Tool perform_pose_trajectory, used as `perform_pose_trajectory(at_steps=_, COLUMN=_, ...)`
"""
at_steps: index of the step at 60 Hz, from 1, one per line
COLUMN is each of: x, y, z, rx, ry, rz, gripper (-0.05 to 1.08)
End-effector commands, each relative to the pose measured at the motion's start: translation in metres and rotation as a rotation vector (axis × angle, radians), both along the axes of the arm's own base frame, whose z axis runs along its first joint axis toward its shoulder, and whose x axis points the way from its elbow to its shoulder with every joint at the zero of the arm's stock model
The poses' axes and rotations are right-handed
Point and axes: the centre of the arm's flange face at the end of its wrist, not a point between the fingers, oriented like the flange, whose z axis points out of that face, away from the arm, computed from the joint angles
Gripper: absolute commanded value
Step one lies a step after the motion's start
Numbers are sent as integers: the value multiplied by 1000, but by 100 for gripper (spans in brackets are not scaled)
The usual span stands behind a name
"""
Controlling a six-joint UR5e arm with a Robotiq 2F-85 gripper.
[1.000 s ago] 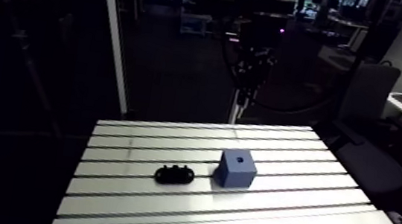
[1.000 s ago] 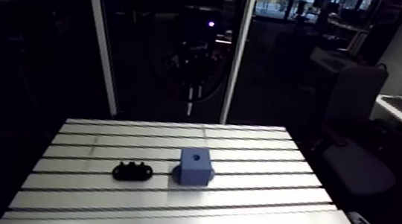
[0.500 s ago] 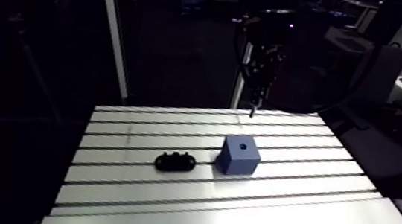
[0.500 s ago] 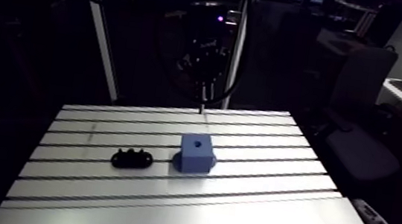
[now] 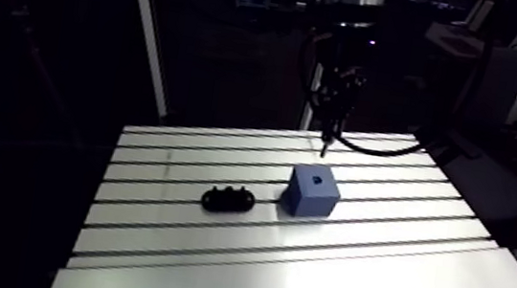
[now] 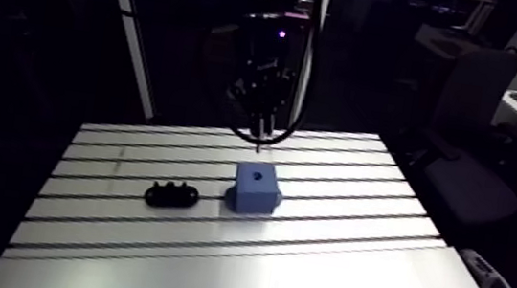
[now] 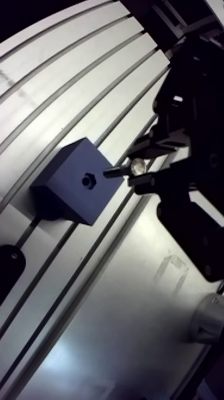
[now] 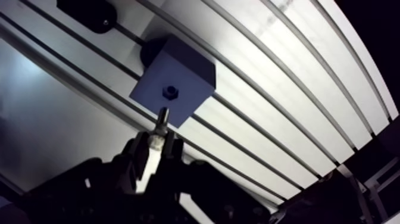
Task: Pick up the M10 bolt and insert it into the hex recess until seated.
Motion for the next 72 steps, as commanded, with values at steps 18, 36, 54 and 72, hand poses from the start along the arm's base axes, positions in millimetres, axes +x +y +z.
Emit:
perform_pose_trajectory(at_steps=18, x=-1, y=0, z=-24, rx=1, ry=-24, rz=5, gripper=94)
perform_pose_trajectory(at_steps=36, x=-1, y=0, z=-31, rx=-2, ry=-37, rz=4, gripper=95)
perform_pose_trajectory(at_steps=54, x=-2, y=1, z=-40, rx=-4, ry=-52, rz=5, gripper=96)
perform_pose_trajectory(at_steps=72, x=-3, y=1, z=-42, rx=-5, ry=-57, rz=5, gripper=97)
